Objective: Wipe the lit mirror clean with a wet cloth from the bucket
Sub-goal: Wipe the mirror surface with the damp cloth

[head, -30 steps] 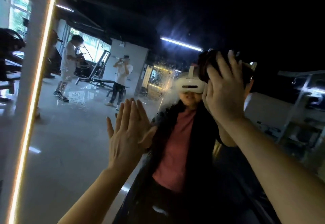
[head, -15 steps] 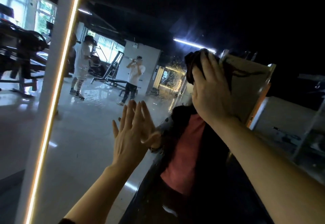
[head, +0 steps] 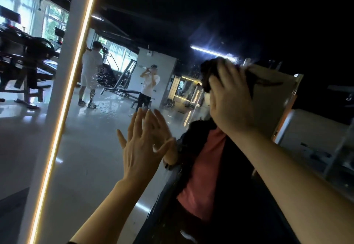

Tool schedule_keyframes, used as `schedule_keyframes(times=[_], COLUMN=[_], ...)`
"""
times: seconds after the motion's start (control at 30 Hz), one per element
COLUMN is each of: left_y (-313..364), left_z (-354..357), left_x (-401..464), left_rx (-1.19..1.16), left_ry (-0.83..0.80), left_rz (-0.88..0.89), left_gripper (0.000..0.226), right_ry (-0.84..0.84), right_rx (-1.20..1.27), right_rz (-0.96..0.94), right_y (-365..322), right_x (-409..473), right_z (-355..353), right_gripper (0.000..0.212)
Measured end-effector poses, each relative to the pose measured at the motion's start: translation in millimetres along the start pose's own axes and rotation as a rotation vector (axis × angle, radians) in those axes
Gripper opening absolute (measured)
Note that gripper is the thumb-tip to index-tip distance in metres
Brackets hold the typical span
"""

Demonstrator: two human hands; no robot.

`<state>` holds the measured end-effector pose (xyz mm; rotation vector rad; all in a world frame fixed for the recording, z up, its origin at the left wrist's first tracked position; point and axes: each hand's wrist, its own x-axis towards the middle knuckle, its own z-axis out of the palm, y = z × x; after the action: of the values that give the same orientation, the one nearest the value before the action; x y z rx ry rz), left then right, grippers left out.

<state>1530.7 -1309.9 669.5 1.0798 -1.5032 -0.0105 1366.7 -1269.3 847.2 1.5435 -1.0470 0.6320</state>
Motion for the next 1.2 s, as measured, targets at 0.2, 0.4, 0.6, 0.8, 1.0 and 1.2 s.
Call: schedule_keyframes(times=[0.2,0.4,0.6,0.8,1.0,1.2], left_y=[30.4,41.0,40.8,19.9,1.0,-9.1], left_z=[-5.3,-12.3,-12.5,-26.2,-16.6,-30.4], left_x=[29.1,64.0,69.4,66.7,63.2,56.3], left_rx=[-0.017,0.043,0.068,0.03,0.031,-0.018], left_ry=[0.071,-0.029,-0.078,-0.011,-0.115,-0.1], left_rz=[0.138,0.135,0.128,0.115,0.004,0.042], left_gripper=[0.09,0.1,0.106,0.111,0.122,0.12], right_ry=[0.0,0.182,-0.036,0.178,0.032,-0.04], right_rx=[0.209,-0.07,-0.022,0.084,-0.001,0.079], right_rz=[-0.175,0.326,-0.097,0.178,-0.132,-0.27], right_y=[-20.0,29.1,-3.9,7.8,-32.2,-54.1], right_x=[-39.6,15.4,7.8,36.9,32.8,10.5], right_z=[-5.5,-34.1,4.1,-10.3,18.1,24.3], right_gripper=[0.038,0.038,0.047,0.049,0.056,0.048])
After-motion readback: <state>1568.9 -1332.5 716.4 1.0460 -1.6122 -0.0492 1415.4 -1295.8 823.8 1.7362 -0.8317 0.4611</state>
